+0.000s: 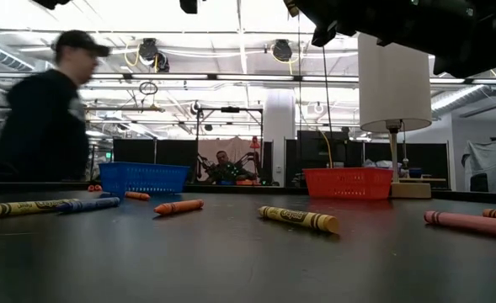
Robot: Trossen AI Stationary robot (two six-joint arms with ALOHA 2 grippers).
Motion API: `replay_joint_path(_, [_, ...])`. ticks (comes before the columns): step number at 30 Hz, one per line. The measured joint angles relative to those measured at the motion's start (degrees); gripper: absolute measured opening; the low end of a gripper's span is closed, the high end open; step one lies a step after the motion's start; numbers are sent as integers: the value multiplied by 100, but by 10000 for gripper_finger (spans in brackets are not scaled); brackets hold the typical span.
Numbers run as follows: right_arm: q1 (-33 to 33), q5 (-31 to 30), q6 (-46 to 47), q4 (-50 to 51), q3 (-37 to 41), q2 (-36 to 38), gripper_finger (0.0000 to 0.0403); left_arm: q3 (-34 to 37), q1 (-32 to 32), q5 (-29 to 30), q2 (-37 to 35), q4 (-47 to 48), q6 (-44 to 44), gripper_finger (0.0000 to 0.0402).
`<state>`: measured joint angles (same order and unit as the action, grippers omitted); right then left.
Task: Sort crayons
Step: Put the yellow crayon into the blue bin
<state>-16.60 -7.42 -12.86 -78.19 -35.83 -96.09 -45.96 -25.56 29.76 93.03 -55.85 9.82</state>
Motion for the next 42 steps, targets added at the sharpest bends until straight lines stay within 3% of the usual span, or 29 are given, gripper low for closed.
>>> replay_joint_path(16, [15,-4,-7,-2,-2,0,2,-1,83,-4,0,45,-48,72])
replay_joint_path(23, [15,-4,-4,-2,-2,0,2,0,88,-4,0,92,-42,21])
replay_joint_path(28, [11,-99,6,12,-2,0,6,0,87,2,0,118,-41,11])
replay_joint_path(31, [-65,-426,-70,105,-4,0,30,0,92,38,-2,187,-40,16])
replay_joint_path(36, [-199,-1224,-60,195,-7,0,109,0,94,94,-2,282,-35,19])
replay_joint_path(42, [-242,-1416,252,854,-7,223,194,2,61,161,-110,515,115,20])
